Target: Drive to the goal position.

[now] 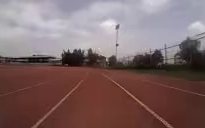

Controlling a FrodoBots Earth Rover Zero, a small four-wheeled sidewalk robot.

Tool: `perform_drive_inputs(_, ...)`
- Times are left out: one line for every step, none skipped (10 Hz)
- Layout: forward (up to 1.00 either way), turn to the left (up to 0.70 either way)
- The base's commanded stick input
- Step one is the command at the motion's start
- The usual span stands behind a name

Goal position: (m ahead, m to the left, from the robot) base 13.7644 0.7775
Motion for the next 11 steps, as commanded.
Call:
perform_drive_inputs(0.45, 0.0)
perform_drive_inputs(0.45, 0.0)
perform_drive_inputs(0.45, 0.0)
perform_drive_inputs(0.45, 0.0)
perform_drive_inputs(0.45, 0.0)
perform_drive_inputs(0.45, 0.0)
perform_drive_inputs(0.45, 0.0)
perform_drive_inputs(0.45, 0.0)
perform_drive_inputs(0.45, 0.0)
perform_drive_inputs(0.45, 0.0)
perform_drive_inputs(0.45, 0.0)
